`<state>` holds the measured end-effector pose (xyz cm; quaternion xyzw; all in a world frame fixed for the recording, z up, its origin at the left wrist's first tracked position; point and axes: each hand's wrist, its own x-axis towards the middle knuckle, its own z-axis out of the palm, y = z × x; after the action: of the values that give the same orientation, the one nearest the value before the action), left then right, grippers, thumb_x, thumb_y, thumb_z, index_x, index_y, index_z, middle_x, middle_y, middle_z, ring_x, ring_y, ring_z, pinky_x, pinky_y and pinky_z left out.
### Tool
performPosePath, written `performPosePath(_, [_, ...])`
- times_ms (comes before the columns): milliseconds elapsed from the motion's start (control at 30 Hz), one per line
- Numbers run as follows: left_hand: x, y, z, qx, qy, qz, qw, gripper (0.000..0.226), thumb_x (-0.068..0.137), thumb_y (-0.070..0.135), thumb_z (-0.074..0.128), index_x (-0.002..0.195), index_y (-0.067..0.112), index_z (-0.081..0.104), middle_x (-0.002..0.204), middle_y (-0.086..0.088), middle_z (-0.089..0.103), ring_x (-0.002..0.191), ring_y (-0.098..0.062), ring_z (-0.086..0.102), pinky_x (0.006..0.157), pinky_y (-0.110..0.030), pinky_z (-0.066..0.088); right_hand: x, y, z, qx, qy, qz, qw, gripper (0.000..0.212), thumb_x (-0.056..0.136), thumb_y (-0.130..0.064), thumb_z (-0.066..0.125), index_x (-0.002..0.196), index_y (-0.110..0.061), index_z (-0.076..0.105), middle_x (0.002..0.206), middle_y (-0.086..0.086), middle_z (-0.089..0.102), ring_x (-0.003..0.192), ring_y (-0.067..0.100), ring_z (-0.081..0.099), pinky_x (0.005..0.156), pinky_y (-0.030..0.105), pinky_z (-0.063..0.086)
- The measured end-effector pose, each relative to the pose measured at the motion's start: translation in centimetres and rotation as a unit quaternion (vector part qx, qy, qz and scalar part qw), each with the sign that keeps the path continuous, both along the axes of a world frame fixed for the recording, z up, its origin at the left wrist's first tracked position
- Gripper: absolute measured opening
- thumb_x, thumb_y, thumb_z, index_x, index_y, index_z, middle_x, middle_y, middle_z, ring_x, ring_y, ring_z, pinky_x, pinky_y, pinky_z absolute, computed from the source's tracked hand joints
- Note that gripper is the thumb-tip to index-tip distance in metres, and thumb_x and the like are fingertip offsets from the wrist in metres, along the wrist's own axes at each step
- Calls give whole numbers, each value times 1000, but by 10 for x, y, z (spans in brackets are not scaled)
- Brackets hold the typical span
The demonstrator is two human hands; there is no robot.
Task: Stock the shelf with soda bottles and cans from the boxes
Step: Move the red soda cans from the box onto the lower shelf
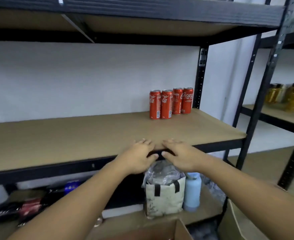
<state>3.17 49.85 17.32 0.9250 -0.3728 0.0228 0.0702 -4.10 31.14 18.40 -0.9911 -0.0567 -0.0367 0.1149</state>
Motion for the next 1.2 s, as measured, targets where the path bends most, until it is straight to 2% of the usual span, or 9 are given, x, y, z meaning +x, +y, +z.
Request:
performPosePath(167, [-63,36,-20,-23,-14,-22,999,59,107,42,41,159,16,30,166,-4,28,154,-21,22,125,-33,17,-54,31,-21,20,8,4,1000,56,106,-40,43,156,-16,34,163,3,32,152,21,24,124,43,19])
performPosePath(233, [-81,48,-41,-33,10,-20,999,51,105,43,44,151,19,44,155,-3,47,143,-25,42,115,-38,37,-76,43,-34,38,17,7,999,47,105,-41,45,145,-15,49,148,7,51,139,28,45,113,45,37])
performPosePath(333, [-109,64,-80,-22,58,7,998,43,102,44,49,132,16,59,133,-8,63,118,-30,60,95,-44,51,-106,60,-66,35,39,6,999,49,104,-38,49,148,-16,46,148,8,53,135,27,48,109,40,40])
performPosePath(400, [-125,71,-105,1,103,22,994,43,102,42,51,132,14,60,132,-8,64,119,-29,60,96,-43,51,-122,69,-93,44,83,-9,996,56,104,-39,50,154,-17,39,153,6,48,140,25,45,111,35,38])
performPosePath(533, [-141,82,-157,50,178,52,981,42,98,47,55,134,25,62,127,-4,67,116,-26,62,95,-40,53,-143,84,-155,58,181,-42,981,53,99,-46,54,144,-19,52,139,7,60,127,26,56,104,39,47])
performPosePath(667, [-143,87,-200,61,256,64,963,50,100,44,58,144,22,54,144,-4,58,128,-23,56,105,-38,47,-153,87,-199,88,270,-76,956,41,98,-43,58,131,-18,61,131,6,65,117,25,61,101,37,49])
performPosePath(767, [-134,83,-221,64,303,53,949,39,101,39,59,135,21,62,133,-5,65,115,-22,62,92,-31,48,-153,85,-221,106,319,-94,937,39,98,-37,60,134,-20,60,129,5,65,114,23,63,102,39,50])
performPosePath(967, [-107,57,-276,81,326,61,940,53,99,41,61,147,20,51,149,-8,52,133,-27,51,106,-36,43,-144,80,-282,185,393,-166,885,52,94,-43,67,141,-28,53,134,4,61,111,23,63,102,45,51])
performPosePath(1200, [-82,26,-358,65,372,94,921,59,97,38,66,149,19,48,149,-8,54,132,-27,53,104,-32,43,-125,64,-380,188,441,-241,844,73,76,-61,74,138,-28,53,131,5,63,116,27,62,104,53,47])
